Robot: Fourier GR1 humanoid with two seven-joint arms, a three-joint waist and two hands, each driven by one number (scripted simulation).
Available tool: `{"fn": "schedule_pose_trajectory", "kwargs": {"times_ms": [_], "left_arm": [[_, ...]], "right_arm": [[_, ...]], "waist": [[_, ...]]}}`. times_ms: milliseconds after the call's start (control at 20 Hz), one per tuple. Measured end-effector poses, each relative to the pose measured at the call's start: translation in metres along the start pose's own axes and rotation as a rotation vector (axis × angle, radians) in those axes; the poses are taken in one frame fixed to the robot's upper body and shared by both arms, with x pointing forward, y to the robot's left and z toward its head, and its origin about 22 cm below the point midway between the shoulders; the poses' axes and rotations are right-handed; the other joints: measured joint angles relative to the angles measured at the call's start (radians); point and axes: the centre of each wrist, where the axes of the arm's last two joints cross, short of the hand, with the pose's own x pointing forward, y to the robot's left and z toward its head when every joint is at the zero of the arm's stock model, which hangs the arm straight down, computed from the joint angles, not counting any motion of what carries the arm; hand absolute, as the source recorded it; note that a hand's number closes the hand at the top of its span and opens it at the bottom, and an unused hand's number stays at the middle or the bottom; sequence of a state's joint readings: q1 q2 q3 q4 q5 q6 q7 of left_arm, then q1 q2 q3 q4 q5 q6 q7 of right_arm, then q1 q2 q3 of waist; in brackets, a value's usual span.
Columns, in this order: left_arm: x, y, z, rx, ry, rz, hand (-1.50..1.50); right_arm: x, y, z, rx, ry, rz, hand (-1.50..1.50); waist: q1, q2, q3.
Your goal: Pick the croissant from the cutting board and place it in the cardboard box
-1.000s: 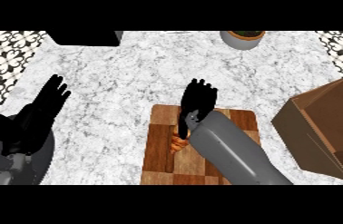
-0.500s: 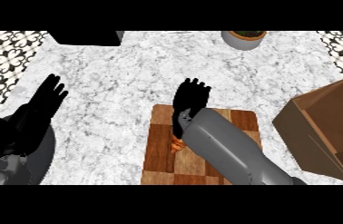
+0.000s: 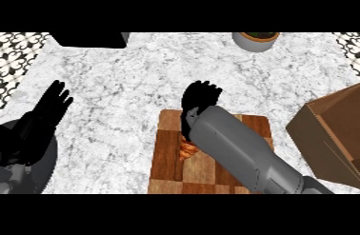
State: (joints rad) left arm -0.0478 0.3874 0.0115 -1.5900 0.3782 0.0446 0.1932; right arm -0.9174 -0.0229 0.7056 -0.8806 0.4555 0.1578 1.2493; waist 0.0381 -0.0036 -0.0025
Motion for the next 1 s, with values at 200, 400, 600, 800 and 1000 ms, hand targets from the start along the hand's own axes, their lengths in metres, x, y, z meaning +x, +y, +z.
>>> {"fn": "schedule_pose_trajectory", "kwargs": {"times_ms": [200,400,600,800,1000], "left_arm": [[-0.001,-0.003,-0.001,-0.008,0.001,-0.003,0.00],[-0.001,0.000,0.000,0.002,0.008,-0.002,0.00],[0.000,-0.004,0.000,0.003,0.005,-0.003,0.00],[0.000,-0.002,-0.003,0.010,0.003,-0.003,0.00],[-0.003,-0.003,-0.005,0.008,-0.002,-0.005,0.00]], "right_arm": [[0.001,0.005,-0.006,0.015,0.024,0.016,-1.50],[0.000,0.012,-0.011,0.031,0.045,0.030,-1.50],[0.000,0.015,-0.015,0.044,0.063,0.036,-1.50],[0.000,0.020,-0.016,0.064,0.068,0.036,-1.50],[-0.001,0.022,-0.019,0.088,0.077,0.045,-1.50]], "waist": [[0.000,0.000,0.000],[-0.003,-0.002,0.000],[-0.001,-0.003,0.000],[-0.003,-0.004,0.000],[-0.002,-0.003,0.000]]}}
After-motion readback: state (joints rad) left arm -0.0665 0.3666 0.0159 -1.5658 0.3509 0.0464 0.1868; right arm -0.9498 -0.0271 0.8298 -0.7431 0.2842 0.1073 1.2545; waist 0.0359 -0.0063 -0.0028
